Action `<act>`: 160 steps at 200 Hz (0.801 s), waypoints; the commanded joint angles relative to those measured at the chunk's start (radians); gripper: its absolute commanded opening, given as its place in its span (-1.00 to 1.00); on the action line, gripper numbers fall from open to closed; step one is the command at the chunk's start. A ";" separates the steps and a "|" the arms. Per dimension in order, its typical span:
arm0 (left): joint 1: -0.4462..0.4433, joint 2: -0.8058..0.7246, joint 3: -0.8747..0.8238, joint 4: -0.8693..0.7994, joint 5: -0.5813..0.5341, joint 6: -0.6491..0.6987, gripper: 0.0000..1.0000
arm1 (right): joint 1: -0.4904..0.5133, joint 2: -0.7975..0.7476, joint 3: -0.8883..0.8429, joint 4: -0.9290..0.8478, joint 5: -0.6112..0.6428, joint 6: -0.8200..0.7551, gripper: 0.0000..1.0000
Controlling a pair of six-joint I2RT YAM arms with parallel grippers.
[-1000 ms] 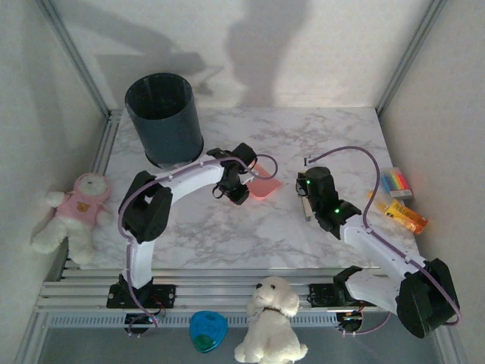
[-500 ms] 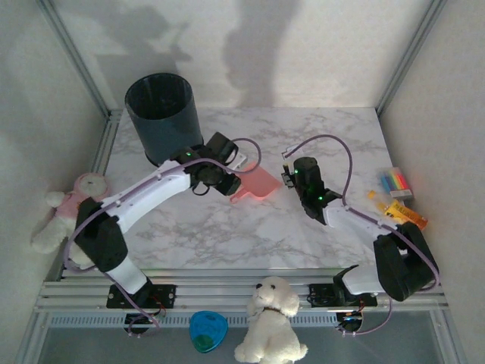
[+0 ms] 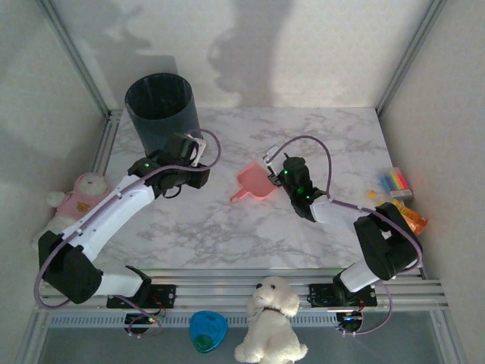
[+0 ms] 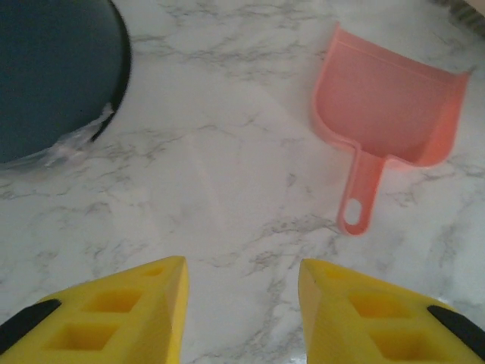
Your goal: Sweep away the paper scraps from the table
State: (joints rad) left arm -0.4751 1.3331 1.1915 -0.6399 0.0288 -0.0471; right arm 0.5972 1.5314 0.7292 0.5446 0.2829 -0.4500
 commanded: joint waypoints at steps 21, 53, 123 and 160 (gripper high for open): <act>0.025 -0.051 -0.064 0.122 -0.080 -0.046 -0.16 | 0.061 0.056 -0.020 0.125 -0.003 -0.105 -0.98; 0.036 -0.086 -0.109 0.181 -0.093 -0.050 -0.16 | 0.104 0.081 -0.036 0.143 0.008 -0.141 -0.93; 0.049 -0.130 -0.158 0.214 -0.158 -0.042 -0.15 | 0.207 0.151 -0.042 0.168 0.062 -0.210 -0.80; 0.053 -0.131 -0.162 0.213 -0.163 -0.043 -0.15 | 0.233 0.173 -0.051 0.173 0.084 -0.216 -0.76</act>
State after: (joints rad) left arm -0.4347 1.2179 1.0435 -0.4446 -0.1024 -0.0799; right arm 0.8097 1.6833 0.6971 0.6849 0.3511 -0.6712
